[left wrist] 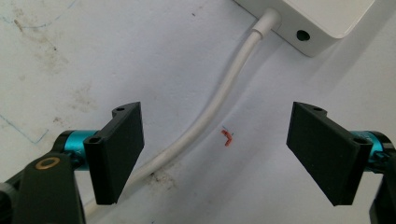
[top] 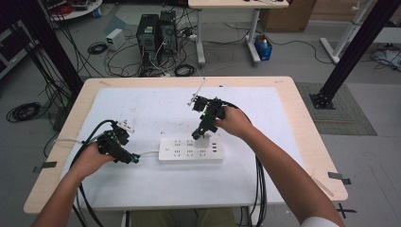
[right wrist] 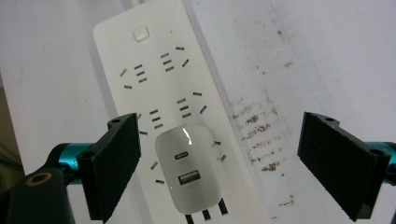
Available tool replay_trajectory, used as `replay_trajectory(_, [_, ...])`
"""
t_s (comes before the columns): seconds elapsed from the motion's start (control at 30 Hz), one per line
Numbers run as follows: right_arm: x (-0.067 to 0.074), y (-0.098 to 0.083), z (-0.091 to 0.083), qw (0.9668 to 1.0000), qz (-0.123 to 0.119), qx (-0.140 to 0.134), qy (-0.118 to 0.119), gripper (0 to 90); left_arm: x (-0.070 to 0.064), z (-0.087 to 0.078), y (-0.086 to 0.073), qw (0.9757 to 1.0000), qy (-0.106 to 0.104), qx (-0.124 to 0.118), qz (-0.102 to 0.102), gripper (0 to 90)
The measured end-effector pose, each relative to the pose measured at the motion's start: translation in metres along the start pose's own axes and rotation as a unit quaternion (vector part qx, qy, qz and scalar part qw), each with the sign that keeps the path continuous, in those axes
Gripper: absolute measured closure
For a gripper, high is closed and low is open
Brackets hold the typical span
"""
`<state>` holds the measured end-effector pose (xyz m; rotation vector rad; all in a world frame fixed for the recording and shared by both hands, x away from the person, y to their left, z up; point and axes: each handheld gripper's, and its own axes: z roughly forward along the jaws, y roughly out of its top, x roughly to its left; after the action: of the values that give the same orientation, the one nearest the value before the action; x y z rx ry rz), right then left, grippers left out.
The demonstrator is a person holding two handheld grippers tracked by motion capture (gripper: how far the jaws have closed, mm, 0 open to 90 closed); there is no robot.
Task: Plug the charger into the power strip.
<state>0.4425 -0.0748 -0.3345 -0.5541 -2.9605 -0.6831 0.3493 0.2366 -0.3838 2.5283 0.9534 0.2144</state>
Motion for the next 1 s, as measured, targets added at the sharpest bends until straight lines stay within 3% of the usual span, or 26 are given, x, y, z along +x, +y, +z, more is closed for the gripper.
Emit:
replay_trajectory(0.1, [-0.001, -0.002, -0.010, 0.9997, 0.004, -0.023, -0.009, 12.9, -0.001, -0.001, 0.000, 1.0000, 0.000, 0.000, 0.001, 19.1])
replay_trajectory(0.3, [0.000, -0.014, -0.030, 0.9971, 0.025, -0.045, -0.056, 12.8, -0.001, -0.005, -0.002, 1.0000, 0.004, -0.006, -0.002, 19.1])
replay_trajectory(0.43, [0.004, -0.026, -0.043, 0.9936, 0.028, -0.047, -0.099, 1.0, -0.001, -0.008, -0.001, 0.9997, 0.006, -0.022, -0.009, 19.1])
replay_trajectory(0.77, [0.016, -0.066, -0.077, 0.9888, 0.073, -0.082, -0.101, 1.0, -0.002, -0.020, 0.004, 0.9986, 0.021, -0.047, -0.009, 19.1])
replay_trajectory(1.0, [0.025, -0.102, -0.087, 0.9810, 0.111, -0.097, -0.126, 1.0, -0.004, -0.017, 0.001, 0.9985, 0.023, -0.048, -0.007, 19.2])
